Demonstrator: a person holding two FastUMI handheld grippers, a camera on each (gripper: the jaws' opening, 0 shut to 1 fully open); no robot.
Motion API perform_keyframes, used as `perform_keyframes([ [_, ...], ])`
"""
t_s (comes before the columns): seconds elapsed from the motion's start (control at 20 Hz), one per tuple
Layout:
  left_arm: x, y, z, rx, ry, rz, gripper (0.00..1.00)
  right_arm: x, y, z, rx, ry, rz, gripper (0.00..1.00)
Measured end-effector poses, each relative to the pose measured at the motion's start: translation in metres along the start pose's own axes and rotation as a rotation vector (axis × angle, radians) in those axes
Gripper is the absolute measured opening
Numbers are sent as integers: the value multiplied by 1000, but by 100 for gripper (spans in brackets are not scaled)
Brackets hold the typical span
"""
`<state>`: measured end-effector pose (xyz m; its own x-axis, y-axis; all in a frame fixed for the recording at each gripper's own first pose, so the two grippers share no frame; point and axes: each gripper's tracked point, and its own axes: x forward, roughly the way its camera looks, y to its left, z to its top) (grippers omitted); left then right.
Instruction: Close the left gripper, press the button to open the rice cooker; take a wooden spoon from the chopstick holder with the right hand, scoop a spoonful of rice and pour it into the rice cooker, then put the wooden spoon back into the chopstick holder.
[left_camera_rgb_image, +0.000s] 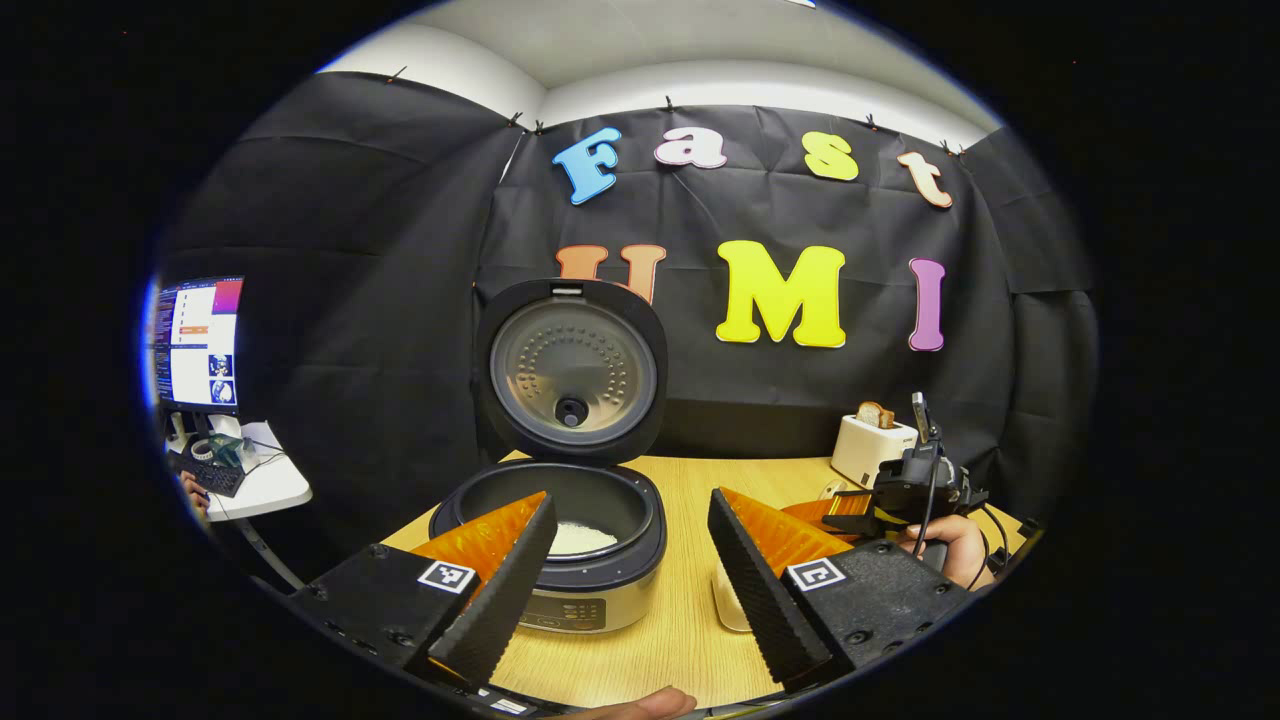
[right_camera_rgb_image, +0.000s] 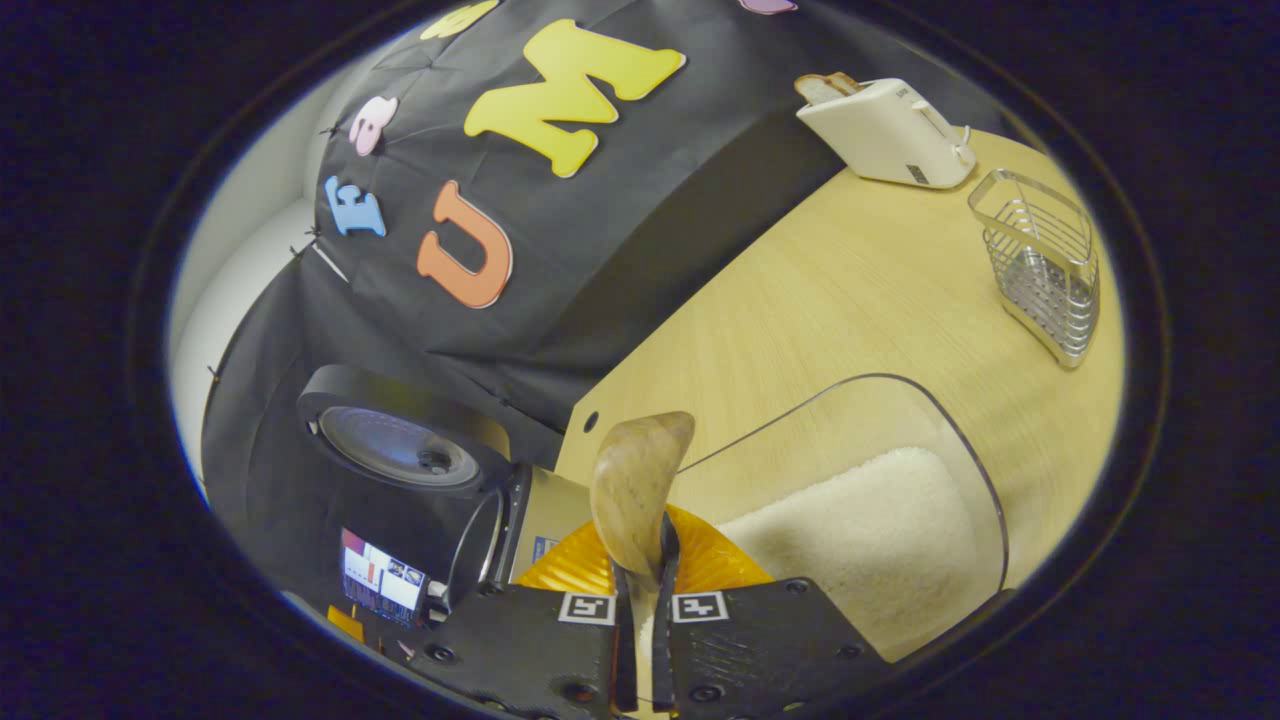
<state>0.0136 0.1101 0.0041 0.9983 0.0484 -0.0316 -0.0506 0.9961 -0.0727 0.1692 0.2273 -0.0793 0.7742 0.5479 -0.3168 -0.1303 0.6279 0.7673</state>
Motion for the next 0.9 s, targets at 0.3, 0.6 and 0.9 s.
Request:
perform_keyframes([
  [0.3, 0, 4, 1, 18, -6, 10, 97, -16, -3, 14, 108, -42, 25, 6],
  [0.6, 1, 2, -1, 20, -1, 8, 97, -39, -16, 36, 217, -111, 65, 6],
  [0.9, 1, -6, -1, 33, -3, 1, 97, -71, -6, 60, 433, -121, 273, 5],
])
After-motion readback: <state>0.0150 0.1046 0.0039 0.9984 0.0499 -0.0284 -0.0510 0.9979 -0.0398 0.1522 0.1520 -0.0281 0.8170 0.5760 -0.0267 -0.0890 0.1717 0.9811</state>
